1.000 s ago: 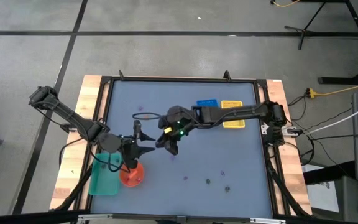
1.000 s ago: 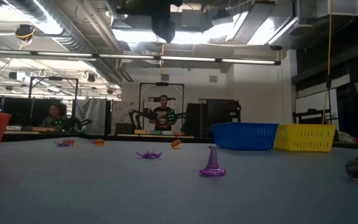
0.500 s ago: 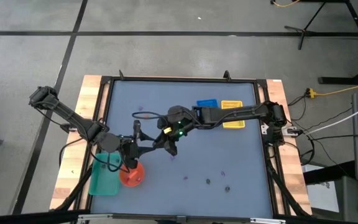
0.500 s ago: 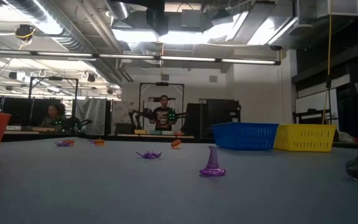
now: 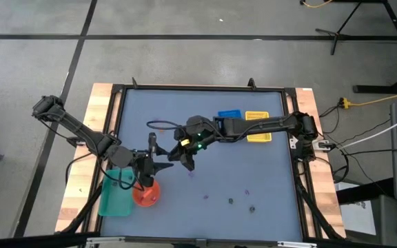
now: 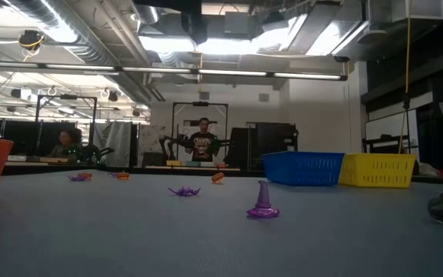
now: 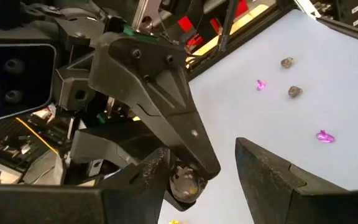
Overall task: Sort Halloween decoration
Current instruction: Put the brown skull toy into the green bin
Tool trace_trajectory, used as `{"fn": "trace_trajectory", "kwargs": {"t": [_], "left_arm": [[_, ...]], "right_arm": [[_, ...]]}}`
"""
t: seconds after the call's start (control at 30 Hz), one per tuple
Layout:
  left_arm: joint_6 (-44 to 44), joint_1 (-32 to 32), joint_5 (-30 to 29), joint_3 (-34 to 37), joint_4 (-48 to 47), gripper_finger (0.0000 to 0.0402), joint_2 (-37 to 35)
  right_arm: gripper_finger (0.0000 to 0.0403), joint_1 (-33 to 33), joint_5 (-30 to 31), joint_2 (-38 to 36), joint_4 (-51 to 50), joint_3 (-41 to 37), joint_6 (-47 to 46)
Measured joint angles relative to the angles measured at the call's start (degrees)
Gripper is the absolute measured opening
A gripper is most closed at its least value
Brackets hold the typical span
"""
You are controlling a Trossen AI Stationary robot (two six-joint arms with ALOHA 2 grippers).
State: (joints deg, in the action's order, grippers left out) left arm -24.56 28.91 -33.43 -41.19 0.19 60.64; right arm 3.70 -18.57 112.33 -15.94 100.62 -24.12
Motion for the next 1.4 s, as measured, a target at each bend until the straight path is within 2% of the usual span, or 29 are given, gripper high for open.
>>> {"fn": "trace_trajectory", "kwargs": {"t": [0.33, 0.8, 1.4], "left_arm": [[-0.1, -1.4, 0.0, 0.0, -0.9, 0.0161, 0.0], [-0.3, -1.7, 0.0, 0.0, -1.1, 0.0084, 0.0], [-0.1, -1.7, -0.1, 0.0, -1.1, 0.0077, 0.0]], "right_arm": [[0.009, 0.0, 0.0, 0.0, -0.4, 0.0, 0.0], [0.009, 0.0, -0.2, 0.0, -0.5, 0.0, -0.1], [0.0096, 0.0, -0.5, 0.0, -0.5, 0.0, -2.7]]}}
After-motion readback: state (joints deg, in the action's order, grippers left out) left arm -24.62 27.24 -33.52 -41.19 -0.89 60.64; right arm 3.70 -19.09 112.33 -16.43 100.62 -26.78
